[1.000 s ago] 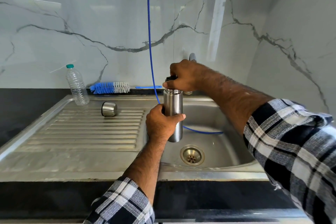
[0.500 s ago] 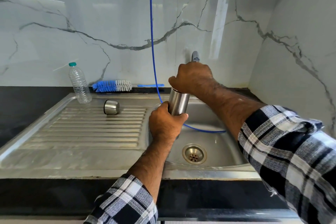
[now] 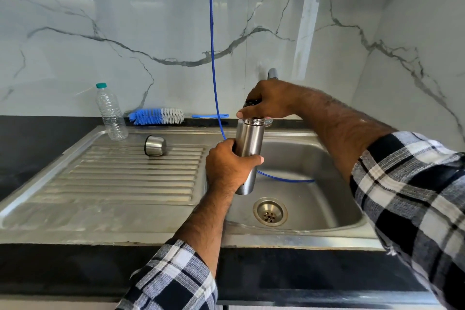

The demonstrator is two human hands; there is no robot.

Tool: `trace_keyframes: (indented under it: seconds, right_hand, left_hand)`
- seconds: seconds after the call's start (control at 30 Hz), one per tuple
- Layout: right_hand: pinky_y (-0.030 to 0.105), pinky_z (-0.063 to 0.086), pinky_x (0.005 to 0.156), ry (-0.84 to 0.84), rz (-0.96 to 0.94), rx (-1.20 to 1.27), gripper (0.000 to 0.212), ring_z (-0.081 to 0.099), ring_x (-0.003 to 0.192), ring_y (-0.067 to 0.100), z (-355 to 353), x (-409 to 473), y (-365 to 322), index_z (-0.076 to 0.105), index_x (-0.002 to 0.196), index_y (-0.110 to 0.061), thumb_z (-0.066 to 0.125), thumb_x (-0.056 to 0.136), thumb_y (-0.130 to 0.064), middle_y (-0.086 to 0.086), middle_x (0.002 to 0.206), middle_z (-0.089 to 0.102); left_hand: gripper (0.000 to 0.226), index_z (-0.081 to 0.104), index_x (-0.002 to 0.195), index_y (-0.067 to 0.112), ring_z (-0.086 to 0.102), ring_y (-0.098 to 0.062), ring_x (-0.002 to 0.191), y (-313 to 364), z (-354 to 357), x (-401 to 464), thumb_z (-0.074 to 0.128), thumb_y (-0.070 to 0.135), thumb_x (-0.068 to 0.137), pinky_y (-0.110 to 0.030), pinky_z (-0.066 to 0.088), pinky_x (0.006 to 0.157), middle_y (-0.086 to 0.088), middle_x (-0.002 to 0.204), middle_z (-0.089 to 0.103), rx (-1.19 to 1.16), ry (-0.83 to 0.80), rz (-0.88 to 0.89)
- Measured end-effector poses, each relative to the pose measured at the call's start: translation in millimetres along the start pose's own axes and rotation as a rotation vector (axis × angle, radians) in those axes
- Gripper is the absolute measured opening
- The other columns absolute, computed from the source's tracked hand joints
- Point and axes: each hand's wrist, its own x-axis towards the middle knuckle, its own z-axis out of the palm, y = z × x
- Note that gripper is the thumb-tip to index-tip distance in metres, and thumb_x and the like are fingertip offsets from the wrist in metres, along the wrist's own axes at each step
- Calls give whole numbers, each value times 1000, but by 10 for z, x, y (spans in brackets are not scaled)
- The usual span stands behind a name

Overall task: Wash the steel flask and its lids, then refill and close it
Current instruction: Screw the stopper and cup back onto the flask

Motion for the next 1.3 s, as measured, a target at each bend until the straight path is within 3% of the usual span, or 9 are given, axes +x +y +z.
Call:
trace_keyframes:
  seconds: [0.17,0.33,0.53,0.63,0.73,0.83,0.97,1.1,1.3]
  right_hand:
    - [37,59,93,-89,-48,66,47,73,95,13,-89,6,20,75,128,-23,70,95,-57,-7,110,77]
    - [36,48,105,-204,-137,143,49,61,110,5,-208,15,-10,74,124,-33,80,87,-1,-15,125,68]
    - [39,55,101,-187,-170,130,54,67,113,13,-255,8,-41,75,113,-37,76,84,8,-13,121,72]
    - [34,49,97,-212,-161,117,48,65,112,11,-284,-6,-64,74,121,-34,77,89,1,-12,122,71]
    - [34,43,98,-176,-110,16,34,58,112,13,-257,24,-93,69,134,-26,71,101,-35,-7,125,67]
    - [35,47,91,-52,-39,-143,56,59,103,15,-137,80,-104,71,122,-19,54,100,-67,-2,112,68]
    - [39,42,77,151,-5,-252,64,59,90,23,88,76,-174,67,91,-15,42,101,-74,1,77,61]
    - [36,44,70,166,-147,-199,69,58,78,15,79,6,-116,62,100,-25,34,92,-88,-6,77,61]
    - [30,32,61,410,-197,-357,51,58,67,20,211,-92,-38,66,87,-22,38,105,-60,-5,63,52]
  left_hand:
    - [57,74,96,26,70,-6,68,-19,-1,36,96,57,53,-27,61,65,11,85,76,10,-7,4]
    - [61,76,101,26,72,-5,73,-48,12,35,95,57,52,-34,65,71,12,88,77,-44,-41,-21]
    - [58,74,100,28,73,-4,76,-48,19,43,99,50,52,-36,67,73,15,86,75,-112,-74,-41]
    - [59,75,101,27,73,-3,75,-54,27,47,99,50,52,-35,67,73,14,87,76,-118,-71,-36]
    - [60,75,103,26,72,-5,75,-47,29,42,98,51,54,-31,65,72,10,92,79,-92,-24,-8]
    - [57,76,103,25,72,-7,73,-26,12,46,97,52,56,-27,62,70,10,92,79,-65,20,-6]
    - [53,76,96,24,71,-7,70,-21,0,33,97,52,56,-25,59,66,12,84,77,-65,58,-24]
    - [53,77,95,24,73,-4,72,-44,-45,60,100,49,53,-32,65,69,16,81,76,-171,-40,-71]
    - [51,78,91,28,73,-2,67,-4,1,12,98,50,51,-35,66,66,16,76,76,-197,-96,-16]
